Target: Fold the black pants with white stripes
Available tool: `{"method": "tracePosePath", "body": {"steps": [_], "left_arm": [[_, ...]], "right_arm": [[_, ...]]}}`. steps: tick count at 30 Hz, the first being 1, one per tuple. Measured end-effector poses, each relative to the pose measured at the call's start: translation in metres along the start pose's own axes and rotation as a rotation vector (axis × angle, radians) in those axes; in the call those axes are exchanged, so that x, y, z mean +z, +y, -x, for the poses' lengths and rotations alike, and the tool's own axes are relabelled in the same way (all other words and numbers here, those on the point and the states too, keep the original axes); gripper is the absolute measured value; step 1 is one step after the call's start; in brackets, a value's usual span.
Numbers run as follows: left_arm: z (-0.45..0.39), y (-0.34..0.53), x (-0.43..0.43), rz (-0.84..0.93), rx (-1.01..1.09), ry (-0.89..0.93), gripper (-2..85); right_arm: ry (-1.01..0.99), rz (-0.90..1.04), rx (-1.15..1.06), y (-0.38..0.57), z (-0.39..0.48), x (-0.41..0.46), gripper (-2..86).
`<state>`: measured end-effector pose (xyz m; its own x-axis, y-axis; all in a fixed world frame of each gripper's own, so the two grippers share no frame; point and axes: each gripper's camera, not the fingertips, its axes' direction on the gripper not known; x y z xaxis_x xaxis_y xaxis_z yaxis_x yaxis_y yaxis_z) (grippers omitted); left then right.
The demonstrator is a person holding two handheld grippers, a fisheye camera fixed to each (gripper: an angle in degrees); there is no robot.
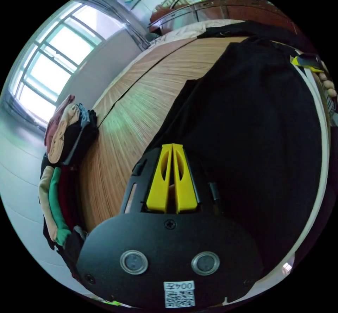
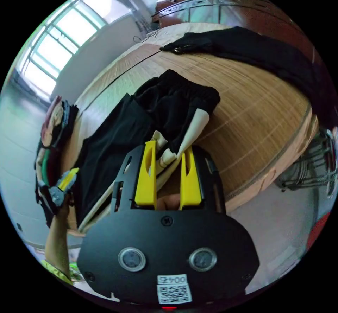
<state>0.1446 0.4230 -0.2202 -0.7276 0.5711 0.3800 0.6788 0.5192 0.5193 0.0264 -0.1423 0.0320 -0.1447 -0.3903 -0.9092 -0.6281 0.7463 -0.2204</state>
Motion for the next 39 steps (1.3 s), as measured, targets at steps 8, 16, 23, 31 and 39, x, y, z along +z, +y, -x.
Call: {"method": "tracePosePath", "body": {"steps": [8,16,23,31,39], "left_arm": [[0.005,-0.037,-0.017,0.148,-0.338,0.123,0.2],[-0.019,-0.070,-0.066,0.128,-0.482,0.279,0.4],[-0.003,0.034,-0.144,0.040,-0.709,0.326,0.3],[-0.053,0.072,-0.163,0.117,-0.722,0.213,0.3],[-0.101,0.031,-0.168,0.151,-0.551,0.003,0.4]], "right_arm": [[0.107,0.029,-0.387,-0.113,0.061,0.063,13.7],[0.204,-0.054,-0.412,-0.146,0.077,0.007,9.9],[-0.338,0.022,-0.669,0.036,0.070,-0.053,-0.3],[-0.146,0.223,-0.632,0.094,0.121,-0.026,-0.5],[0.041,0.253,-0.738,0.144,0.140,0.028,0.2]]}}
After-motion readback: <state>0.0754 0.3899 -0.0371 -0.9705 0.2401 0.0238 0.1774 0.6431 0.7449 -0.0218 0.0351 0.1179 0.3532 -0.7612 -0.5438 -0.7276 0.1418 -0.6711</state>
